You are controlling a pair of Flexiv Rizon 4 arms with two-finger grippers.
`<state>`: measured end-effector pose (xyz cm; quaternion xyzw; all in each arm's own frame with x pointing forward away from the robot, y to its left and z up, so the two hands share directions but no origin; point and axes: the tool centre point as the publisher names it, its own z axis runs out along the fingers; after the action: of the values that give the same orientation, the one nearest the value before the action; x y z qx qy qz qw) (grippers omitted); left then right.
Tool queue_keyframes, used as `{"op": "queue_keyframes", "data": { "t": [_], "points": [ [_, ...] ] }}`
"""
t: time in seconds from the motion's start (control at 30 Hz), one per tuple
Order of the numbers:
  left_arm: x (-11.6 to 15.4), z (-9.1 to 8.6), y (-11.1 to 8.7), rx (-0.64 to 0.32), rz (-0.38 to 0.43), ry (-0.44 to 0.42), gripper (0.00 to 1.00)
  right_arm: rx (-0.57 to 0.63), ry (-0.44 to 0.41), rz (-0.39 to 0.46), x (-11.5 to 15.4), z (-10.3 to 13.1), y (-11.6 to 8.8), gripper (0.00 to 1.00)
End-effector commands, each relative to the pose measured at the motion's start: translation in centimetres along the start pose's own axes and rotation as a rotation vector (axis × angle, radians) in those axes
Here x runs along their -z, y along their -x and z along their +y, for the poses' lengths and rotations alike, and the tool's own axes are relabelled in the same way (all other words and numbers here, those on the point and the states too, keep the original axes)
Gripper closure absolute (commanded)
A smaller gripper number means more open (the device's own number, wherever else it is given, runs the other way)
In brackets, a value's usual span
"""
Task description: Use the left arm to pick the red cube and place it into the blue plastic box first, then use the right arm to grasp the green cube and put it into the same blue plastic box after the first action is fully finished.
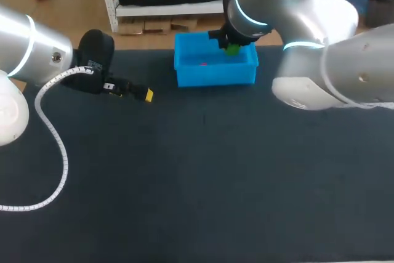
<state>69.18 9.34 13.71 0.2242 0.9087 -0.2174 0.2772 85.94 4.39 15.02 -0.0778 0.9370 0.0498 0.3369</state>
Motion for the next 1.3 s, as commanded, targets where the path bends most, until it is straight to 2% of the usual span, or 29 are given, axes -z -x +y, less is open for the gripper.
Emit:
{"op": "queue_keyframes", "data": {
  "t": [0.03, 0.43, 1.03, 1.3],
  "points": [
    [0.0, 0.2, -0.1, -0.003, -0.006, -0.008, 0.00, 0.002, 0.003, 0.006, -4.7, 0.3, 2.0, 1.00],
    [0.0, 0.2, -0.1, -0.003, -0.006, -0.008, 0.00, -0.012, 0.006, -0.005, -9.4, -1.3, 3.7, 1.00],
    [0.0, 0.2, -0.1, -0.003, -0.006, -0.008, 0.00, -0.015, 0.004, 0.007, -11.1, -2.2, 3.4, 1.00],
    [0.0, 0.2, -0.1, -0.003, -0.006, -0.008, 0.00, -0.019, -0.009, 0.038, -12.5, -2.6, 2.9, 1.00]
  ]
}}
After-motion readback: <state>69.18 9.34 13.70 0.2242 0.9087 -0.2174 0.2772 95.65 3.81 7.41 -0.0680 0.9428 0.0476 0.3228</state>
